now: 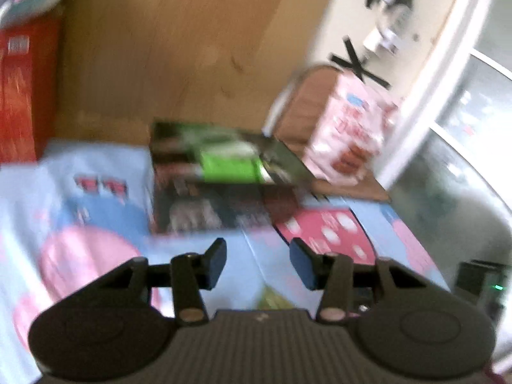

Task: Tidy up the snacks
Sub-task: 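Lower the bright green packet into the black box and open the left gripper, then grasp the second pale green packet with the left gripper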

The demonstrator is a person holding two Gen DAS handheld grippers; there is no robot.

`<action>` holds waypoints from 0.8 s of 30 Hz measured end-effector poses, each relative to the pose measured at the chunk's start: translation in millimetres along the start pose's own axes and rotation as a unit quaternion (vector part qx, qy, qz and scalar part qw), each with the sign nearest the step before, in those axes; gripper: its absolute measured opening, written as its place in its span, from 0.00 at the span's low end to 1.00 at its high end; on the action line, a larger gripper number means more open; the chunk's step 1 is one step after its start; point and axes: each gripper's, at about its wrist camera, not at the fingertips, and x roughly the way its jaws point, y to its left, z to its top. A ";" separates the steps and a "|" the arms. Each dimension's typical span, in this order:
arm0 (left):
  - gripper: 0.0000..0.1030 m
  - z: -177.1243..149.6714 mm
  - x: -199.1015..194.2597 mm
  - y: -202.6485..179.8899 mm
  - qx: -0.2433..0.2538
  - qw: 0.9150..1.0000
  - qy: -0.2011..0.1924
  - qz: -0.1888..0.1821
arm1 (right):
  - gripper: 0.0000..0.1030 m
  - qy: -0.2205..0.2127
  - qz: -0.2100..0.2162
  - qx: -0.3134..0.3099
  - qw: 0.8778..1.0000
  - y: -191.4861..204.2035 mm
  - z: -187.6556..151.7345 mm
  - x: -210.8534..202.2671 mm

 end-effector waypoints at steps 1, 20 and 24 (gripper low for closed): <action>0.43 -8.4 -1.9 -4.3 0.000 1.000 0.008 -0.007 | 0.40 0.004 0.001 0.010 1.000 -1.8 -7.4 -4.2; 0.43 -108.7 -7.8 -24.3 -0.008 0.995 0.102 0.003 | 0.25 0.005 -0.011 0.048 0.999 19.5 -53.8 -33.3; 0.43 -113.7 -12.4 -23.0 -0.007 0.995 0.097 0.000 | 0.26 0.014 -0.002 0.033 0.999 31.7 -74.0 -50.5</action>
